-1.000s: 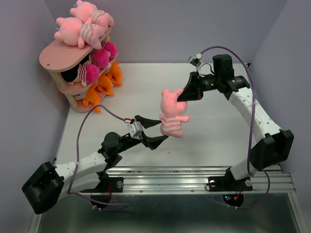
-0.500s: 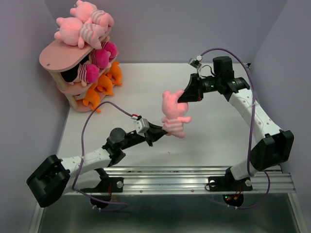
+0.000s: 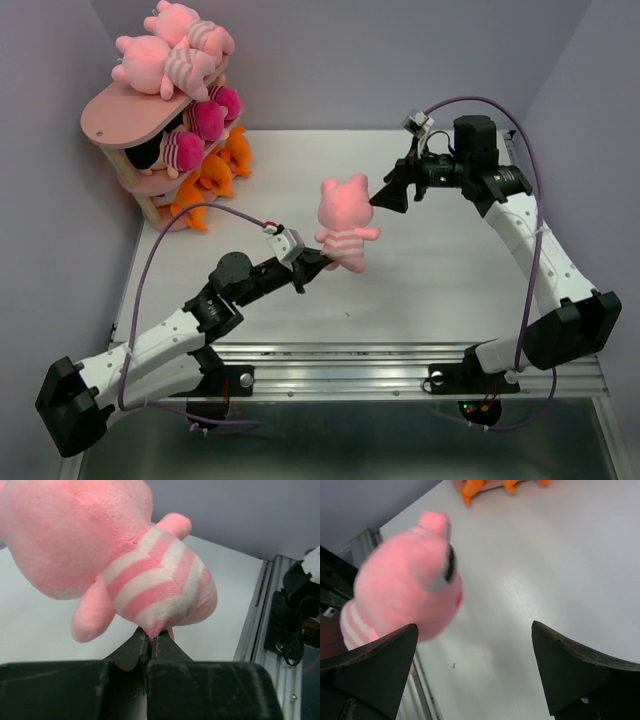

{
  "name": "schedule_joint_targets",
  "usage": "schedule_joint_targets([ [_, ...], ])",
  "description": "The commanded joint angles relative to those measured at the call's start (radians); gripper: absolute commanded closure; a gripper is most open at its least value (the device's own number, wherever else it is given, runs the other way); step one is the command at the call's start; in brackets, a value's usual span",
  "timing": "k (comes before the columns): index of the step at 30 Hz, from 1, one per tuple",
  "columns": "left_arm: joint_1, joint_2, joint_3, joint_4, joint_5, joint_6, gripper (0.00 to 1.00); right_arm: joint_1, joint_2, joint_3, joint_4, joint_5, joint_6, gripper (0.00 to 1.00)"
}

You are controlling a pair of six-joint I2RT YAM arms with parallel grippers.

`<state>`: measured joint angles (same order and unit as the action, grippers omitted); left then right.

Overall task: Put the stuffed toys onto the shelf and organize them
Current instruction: Pass the stuffed toy from the right arm to the left, then place the stuffed toy onto shelf

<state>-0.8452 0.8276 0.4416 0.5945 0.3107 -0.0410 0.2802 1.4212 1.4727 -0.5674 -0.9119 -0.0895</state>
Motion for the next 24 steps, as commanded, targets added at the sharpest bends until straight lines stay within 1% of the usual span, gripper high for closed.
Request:
schedule_joint_targets([
  [1,-0.002,-0.068,0.164,-0.282,-0.232,0.082,1.00,-0.062,-0.051,-0.056,0.067,0.185,-0.059,0.00],
  [3,-0.002,-0.062,0.227,-0.373,-0.297,0.107,1.00,-0.088,-0.060,-0.107,0.090,0.180,-0.078,0.00],
  [4,0.000,-0.059,0.258,-0.448,-0.341,0.115,1.00,-0.098,-0.059,-0.136,0.112,0.177,-0.085,0.00],
  [5,0.000,-0.056,0.319,-0.476,-0.385,0.127,1.00,-0.108,-0.053,-0.167,0.119,0.177,-0.091,0.00],
  [7,0.000,-0.056,0.377,-0.531,-0.456,0.165,1.00,-0.117,-0.036,-0.247,0.138,0.154,-0.102,0.00],
  [9,0.000,-0.055,0.454,-0.550,-0.511,0.196,1.00,-0.128,-0.018,-0.314,0.158,0.092,-0.105,0.00],
  [10,0.003,-0.050,0.477,-0.561,-0.575,0.223,1.00,-0.128,-0.015,-0.333,0.178,0.075,-0.110,0.00],
  [14,0.034,-0.015,0.603,-0.558,-0.700,0.306,1.00,-0.128,-0.005,-0.399,0.199,0.036,-0.138,0.00],
  [15,0.046,-0.007,0.624,-0.558,-0.714,0.323,1.00,-0.128,0.001,-0.406,0.198,0.033,-0.153,0.00],
  [16,0.081,0.010,0.661,-0.553,-0.729,0.355,1.00,-0.128,0.002,-0.413,0.196,0.038,-0.157,0.00],
  [18,0.125,0.019,0.687,-0.536,-0.730,0.383,1.00,-0.128,0.002,-0.423,0.196,0.035,-0.165,0.00],
  [19,0.179,0.024,0.697,-0.513,-0.723,0.395,1.00,-0.128,0.005,-0.434,0.196,0.024,-0.167,0.00],
  [21,0.239,0.033,0.723,-0.496,-0.705,0.420,1.00,-0.128,0.007,-0.446,0.198,-0.011,-0.174,0.00],
  [22,0.273,0.047,0.732,-0.490,-0.672,0.423,1.00,-0.128,0.007,-0.451,0.196,-0.019,-0.176,0.00],
  [23,0.350,0.056,0.750,-0.489,-0.651,0.423,1.00,-0.128,0.008,-0.453,0.196,-0.024,-0.174,0.00],
  [24,0.391,0.068,0.756,-0.484,-0.621,0.420,1.00,-0.128,0.008,-0.451,0.196,-0.027,-0.173,0.00],
])
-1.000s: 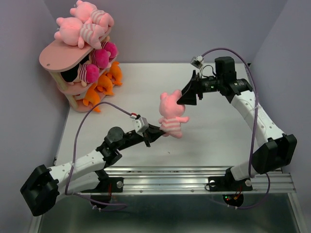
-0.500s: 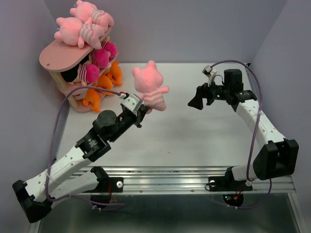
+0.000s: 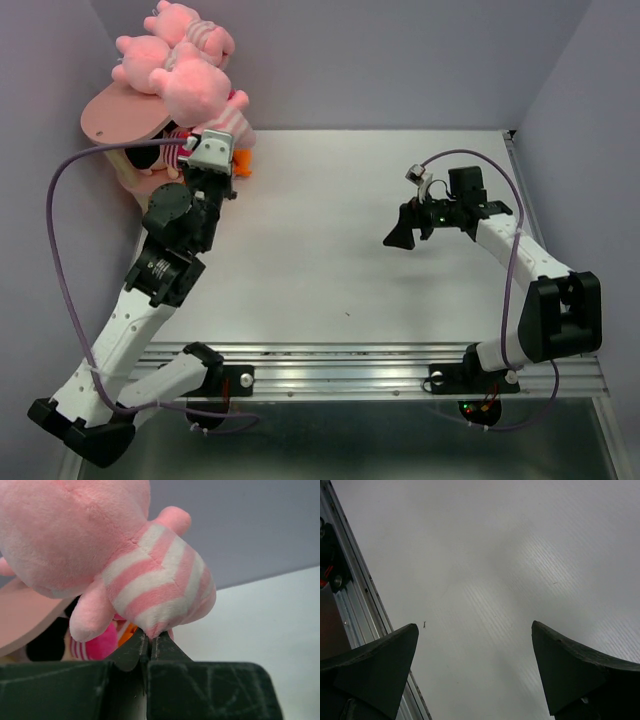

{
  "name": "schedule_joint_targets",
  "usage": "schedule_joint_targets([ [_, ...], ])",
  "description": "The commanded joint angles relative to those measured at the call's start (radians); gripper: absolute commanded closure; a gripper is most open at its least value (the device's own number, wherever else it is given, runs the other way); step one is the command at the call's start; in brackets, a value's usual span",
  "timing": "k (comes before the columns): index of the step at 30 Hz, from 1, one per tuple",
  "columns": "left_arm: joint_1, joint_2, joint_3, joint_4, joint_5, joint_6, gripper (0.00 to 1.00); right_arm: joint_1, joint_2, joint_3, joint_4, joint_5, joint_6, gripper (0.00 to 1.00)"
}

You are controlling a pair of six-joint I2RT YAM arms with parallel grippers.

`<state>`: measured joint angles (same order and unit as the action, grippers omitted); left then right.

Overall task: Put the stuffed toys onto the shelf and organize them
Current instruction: Place the stuffed toy onto shelf

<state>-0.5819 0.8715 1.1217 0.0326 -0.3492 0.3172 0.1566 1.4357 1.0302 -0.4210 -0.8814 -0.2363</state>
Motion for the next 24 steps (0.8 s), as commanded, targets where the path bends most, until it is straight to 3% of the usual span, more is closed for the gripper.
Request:
schedule_joint_targets([
  [1,0.167,0.043,0.082,0.091,0.067,0.050,1.00,-0.005,-0.008,-0.007,0.048,-0.059,-0.026,0.00],
  [5,0.362,0.093,0.082,0.162,0.206,0.002,1.00,-0.005,-0.018,-0.010,0.050,-0.053,-0.028,0.00],
  [10,0.509,0.122,0.053,0.315,0.295,-0.082,1.00,-0.005,-0.018,-0.012,0.048,-0.060,-0.028,0.00],
  [20,0.733,0.178,0.023,0.414,0.493,-0.279,1.00,-0.005,-0.018,-0.013,0.048,-0.076,-0.028,0.00],
  [24,0.772,0.210,0.012,0.449,0.524,-0.349,1.00,-0.005,-0.017,-0.013,0.045,-0.079,-0.028,0.00],
])
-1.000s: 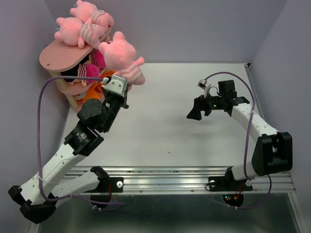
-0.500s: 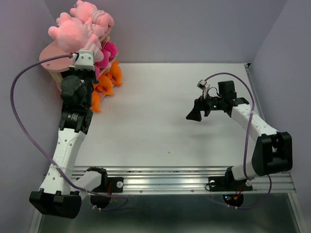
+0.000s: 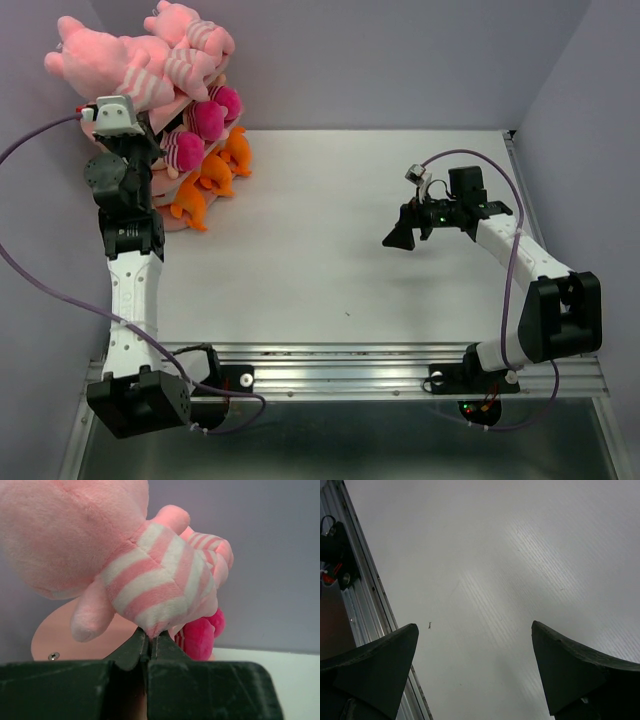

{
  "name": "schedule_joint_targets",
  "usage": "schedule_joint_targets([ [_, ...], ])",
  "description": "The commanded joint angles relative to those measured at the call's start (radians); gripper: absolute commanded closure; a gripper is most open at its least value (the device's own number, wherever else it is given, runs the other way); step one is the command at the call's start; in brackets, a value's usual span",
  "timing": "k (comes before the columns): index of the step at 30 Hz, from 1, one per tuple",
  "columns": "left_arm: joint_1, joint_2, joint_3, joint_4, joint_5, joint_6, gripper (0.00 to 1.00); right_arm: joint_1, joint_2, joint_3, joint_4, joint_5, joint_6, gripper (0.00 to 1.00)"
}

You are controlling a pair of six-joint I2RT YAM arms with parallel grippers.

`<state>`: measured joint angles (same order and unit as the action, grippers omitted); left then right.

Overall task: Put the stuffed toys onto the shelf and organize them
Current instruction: Place the stuffed toy onto shelf

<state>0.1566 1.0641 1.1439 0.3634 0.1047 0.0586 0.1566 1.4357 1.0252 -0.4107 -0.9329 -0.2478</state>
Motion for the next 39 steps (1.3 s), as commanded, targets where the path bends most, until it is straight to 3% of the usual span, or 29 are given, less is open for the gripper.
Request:
schedule_joint_targets([
  [1,0.040,0.023,-0.012,0.130,0.072,-0.120,1.00,-0.005,-0.015,-0.008,0.033,-0.027,-0.016,0.00],
  [9,0.081,0.091,-0.010,0.193,0.118,-0.256,1.00,-0.005,-0.012,-0.008,0.032,-0.024,-0.019,0.00],
  [19,0.087,0.119,-0.026,0.203,0.096,-0.304,0.99,-0.014,-0.011,-0.008,0.032,-0.026,-0.021,0.00],
  [31,0.103,0.131,-0.038,0.200,0.095,-0.335,0.88,-0.023,-0.012,-0.008,0.030,-0.029,-0.021,0.00],
  [39,0.121,0.145,-0.033,0.193,0.104,-0.365,0.70,-0.023,-0.014,-0.008,0.027,-0.037,-0.021,0.00],
])
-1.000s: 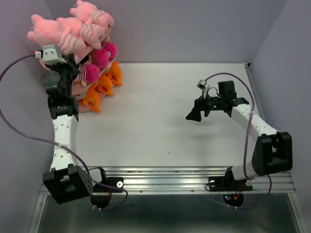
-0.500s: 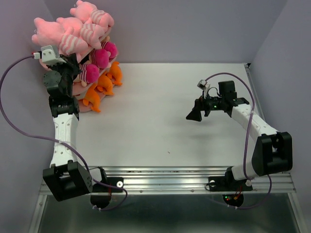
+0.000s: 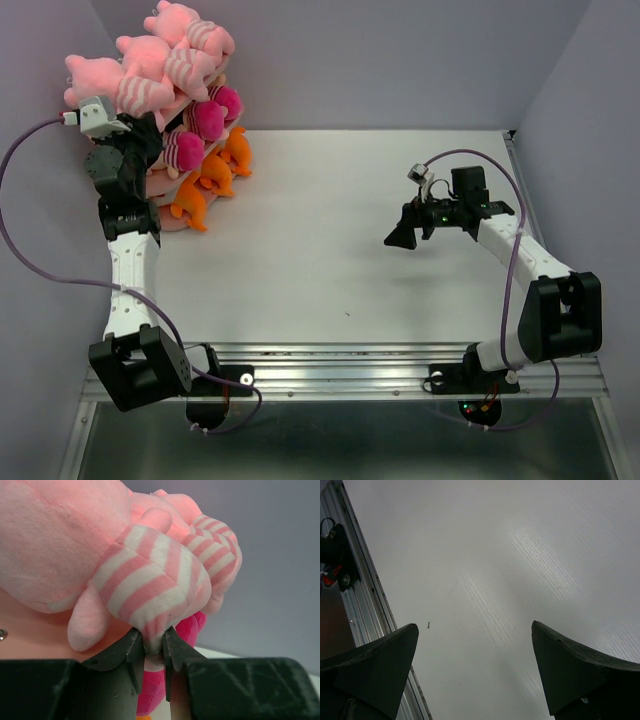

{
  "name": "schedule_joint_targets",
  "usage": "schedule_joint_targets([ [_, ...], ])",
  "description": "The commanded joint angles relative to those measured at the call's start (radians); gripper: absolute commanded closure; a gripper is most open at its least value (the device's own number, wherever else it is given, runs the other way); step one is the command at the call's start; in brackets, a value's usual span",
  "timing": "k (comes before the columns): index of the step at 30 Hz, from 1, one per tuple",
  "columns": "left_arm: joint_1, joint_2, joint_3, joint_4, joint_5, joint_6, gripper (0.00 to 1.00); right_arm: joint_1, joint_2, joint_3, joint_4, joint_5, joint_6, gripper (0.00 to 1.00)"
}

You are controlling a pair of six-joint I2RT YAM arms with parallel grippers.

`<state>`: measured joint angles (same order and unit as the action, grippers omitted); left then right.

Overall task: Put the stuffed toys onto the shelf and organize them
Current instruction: Place the stuffed toy onto shelf

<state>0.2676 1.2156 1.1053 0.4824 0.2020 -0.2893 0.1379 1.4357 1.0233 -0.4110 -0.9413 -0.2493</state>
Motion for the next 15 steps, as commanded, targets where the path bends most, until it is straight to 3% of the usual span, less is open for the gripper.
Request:
schedule_joint_targets([
  [1,0.012,-0.007,0.005,0.074,0.007,-0.020,0.65,-0.004,-0.014,-0.006,0.029,-0.028,-0.019,0.00],
  [4,0.012,-0.005,0.005,0.074,0.008,-0.024,0.64,-0.014,-0.014,-0.006,0.028,-0.028,-0.019,0.00],
  [10,0.016,-0.004,0.008,0.071,0.011,-0.033,0.50,-0.014,-0.015,-0.006,0.029,-0.030,-0.018,0.00],
  [15,0.019,-0.016,0.001,0.070,0.004,-0.048,0.29,-0.014,-0.015,-0.006,0.028,-0.030,-0.018,0.00],
])
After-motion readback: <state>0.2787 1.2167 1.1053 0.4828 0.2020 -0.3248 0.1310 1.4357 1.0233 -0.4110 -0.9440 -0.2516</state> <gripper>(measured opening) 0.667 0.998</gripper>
